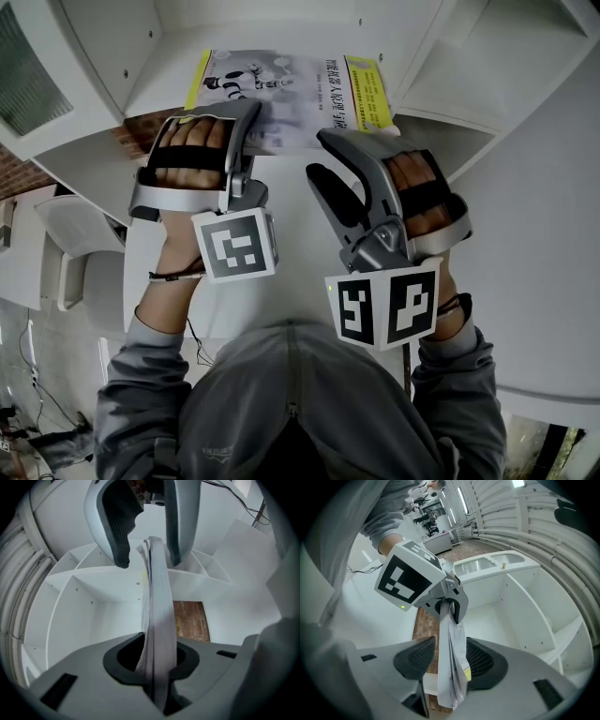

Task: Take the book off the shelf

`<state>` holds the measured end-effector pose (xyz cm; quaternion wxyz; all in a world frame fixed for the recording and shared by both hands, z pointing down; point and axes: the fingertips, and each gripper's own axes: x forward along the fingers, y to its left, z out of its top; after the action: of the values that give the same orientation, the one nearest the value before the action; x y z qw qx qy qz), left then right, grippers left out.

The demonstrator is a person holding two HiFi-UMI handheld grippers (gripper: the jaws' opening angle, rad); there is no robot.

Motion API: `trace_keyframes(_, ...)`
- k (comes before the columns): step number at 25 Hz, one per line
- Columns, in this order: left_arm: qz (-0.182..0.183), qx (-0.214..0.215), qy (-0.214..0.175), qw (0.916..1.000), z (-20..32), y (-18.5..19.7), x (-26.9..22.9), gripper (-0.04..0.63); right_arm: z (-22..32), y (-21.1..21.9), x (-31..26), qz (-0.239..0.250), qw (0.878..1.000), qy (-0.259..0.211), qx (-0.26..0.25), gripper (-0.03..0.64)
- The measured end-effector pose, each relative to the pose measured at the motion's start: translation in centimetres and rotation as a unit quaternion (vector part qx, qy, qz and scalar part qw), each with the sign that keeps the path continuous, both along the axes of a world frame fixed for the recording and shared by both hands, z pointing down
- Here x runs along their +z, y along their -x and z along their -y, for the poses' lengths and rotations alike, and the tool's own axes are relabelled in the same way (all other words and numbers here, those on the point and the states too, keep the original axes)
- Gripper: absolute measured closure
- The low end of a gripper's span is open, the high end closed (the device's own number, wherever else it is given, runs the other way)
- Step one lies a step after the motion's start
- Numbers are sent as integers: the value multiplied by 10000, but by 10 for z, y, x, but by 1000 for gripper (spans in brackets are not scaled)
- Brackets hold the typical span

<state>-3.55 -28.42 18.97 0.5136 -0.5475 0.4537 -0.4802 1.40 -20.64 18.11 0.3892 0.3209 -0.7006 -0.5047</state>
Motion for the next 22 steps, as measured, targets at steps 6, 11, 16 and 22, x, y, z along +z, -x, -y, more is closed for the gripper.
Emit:
trace_keyframes(6, -112, -67, 119, 9998, -2, -2, -1, 514, 17, 7, 6, -360, 9988, 9, 320, 367)
trace_keyframes(11, -172, -59, 267, 9995, -3, -3, -1, 512, 43, -2, 12, -578, 9959, 42, 698, 362)
trace_keyframes(16, -215, -106, 353, 9991, -5, -3, -1, 511, 70, -13, 19, -648, 9928, 49, 1004, 364)
trace_keyframes(22, -250, -144, 405, 9988, -5, -4, -1, 509, 85, -14, 22, -497, 9928, -56, 1091, 373)
